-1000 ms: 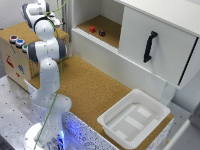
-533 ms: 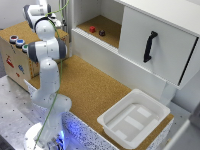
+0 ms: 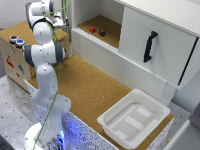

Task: Place the yellow block on the table

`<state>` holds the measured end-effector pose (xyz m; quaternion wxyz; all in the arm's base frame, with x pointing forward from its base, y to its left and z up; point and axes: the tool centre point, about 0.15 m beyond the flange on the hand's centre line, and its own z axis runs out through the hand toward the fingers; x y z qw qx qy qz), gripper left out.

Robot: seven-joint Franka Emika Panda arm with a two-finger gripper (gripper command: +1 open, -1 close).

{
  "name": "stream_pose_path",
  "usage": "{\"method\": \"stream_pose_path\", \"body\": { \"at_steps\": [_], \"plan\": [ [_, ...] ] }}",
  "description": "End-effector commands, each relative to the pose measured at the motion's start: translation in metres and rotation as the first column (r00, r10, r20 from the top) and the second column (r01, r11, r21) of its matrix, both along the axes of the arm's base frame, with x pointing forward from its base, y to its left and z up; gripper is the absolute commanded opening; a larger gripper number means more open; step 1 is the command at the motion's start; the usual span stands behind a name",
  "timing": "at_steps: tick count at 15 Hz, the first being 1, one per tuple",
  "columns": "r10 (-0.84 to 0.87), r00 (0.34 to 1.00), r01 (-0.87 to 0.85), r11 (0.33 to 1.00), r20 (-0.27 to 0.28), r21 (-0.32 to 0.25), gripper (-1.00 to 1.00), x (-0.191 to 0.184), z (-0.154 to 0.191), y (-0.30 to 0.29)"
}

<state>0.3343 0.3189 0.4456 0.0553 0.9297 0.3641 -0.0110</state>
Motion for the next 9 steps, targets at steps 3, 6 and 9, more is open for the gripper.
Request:
{"method": "stream_pose_path", "body": {
  "at_steps": [3, 6, 9],
  "plan": [
    [-0.243, 0.967, 0.219, 0.944, 0.07, 0.248, -1.0, -0.024, -0.075, -0.092],
    [-0.362, 0.927, 0.34, 0.921, 0.099, 0.189, -1.0, -0.014, -0.119, -0.098],
    [-0.492, 0.868, 0.473, 0.86, 0.068, 0.192, -1.0, -0.007, -0.165, -0.1]
  ]
}}
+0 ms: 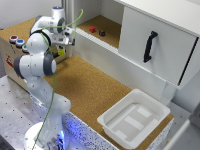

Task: Place the yellow block on the table

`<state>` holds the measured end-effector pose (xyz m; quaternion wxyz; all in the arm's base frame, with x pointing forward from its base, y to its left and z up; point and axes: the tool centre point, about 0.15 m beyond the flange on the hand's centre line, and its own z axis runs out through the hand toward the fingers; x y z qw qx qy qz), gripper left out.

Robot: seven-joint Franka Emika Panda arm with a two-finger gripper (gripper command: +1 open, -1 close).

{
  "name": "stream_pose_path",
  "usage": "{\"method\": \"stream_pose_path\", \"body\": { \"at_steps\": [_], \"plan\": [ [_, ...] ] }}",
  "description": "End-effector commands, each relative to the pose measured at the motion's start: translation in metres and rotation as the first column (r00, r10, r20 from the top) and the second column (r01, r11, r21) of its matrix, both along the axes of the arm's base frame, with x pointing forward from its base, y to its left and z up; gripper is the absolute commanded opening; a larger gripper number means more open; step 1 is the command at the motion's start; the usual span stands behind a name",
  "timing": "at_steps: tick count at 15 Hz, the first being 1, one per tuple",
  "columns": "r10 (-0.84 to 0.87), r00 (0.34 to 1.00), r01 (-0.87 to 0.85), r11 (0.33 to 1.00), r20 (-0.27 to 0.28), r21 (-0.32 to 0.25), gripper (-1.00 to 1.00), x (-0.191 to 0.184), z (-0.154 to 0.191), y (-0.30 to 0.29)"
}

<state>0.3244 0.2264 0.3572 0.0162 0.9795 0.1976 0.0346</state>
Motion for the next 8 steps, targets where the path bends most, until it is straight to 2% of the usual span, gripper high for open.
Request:
{"method": "stream_pose_path", "body": {
  "at_steps": [1, 4, 5, 8],
  "plan": [
    [-0.202, 0.979, 0.201, 0.977, 0.015, 0.066, -1.0, 0.007, -0.093, -0.006],
    [-0.303, 0.951, 0.308, 0.947, -0.069, 0.089, -1.0, 0.023, -0.141, -0.005],
    [-0.318, 0.945, 0.324, 0.942, -0.08, 0.084, -1.0, 0.027, -0.149, -0.005],
    [-0.399, 0.91, 0.413, 0.897, -0.114, 0.157, -1.0, 0.04, -0.159, -0.016]
  ]
}}
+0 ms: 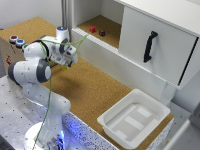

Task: Place the yellow block on the table

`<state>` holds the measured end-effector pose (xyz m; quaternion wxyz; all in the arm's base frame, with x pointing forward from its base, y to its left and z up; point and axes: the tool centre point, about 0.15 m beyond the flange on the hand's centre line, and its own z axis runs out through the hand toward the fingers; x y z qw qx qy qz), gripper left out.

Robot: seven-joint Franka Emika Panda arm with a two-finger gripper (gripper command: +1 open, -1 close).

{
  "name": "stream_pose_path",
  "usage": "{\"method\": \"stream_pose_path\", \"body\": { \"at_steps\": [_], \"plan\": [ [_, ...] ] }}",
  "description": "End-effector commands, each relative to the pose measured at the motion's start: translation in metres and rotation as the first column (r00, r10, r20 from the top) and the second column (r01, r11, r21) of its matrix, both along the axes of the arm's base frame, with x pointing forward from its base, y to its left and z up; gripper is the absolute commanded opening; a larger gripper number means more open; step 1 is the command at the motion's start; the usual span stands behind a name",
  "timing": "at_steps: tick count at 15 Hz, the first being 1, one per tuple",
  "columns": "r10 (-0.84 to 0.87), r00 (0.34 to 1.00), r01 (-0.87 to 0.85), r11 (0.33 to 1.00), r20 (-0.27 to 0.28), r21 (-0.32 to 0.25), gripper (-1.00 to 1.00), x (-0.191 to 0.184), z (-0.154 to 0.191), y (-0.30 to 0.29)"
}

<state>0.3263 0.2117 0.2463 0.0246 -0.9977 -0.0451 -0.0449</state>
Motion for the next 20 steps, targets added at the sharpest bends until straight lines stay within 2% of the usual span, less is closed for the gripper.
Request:
{"method": "stream_pose_path", "body": {
  "at_steps": [1, 8, 12, 13, 18, 20],
  "plan": [
    [-0.112, 0.991, 0.118, 0.99, -0.075, 0.083, -1.0, 0.044, -0.049, -0.004],
    [-0.069, 0.997, 0.072, 0.995, -0.044, 0.072, -1.0, 0.082, -0.046, 0.004],
    [-0.06, 0.998, 0.06, 0.998, -0.016, -0.006, -1.0, 0.081, -0.026, 0.003],
    [-0.066, 0.998, 0.065, 0.997, -0.006, -0.038, 1.0, 0.078, -0.017, 0.0],
    [-0.131, 0.991, 0.132, 0.991, 0.035, -0.02, 1.0, 0.049, 0.017, -0.019],
    [-0.147, 0.988, 0.145, 0.988, 0.051, 0.051, 1.0, 0.041, 0.036, -0.024]
  ]
}}
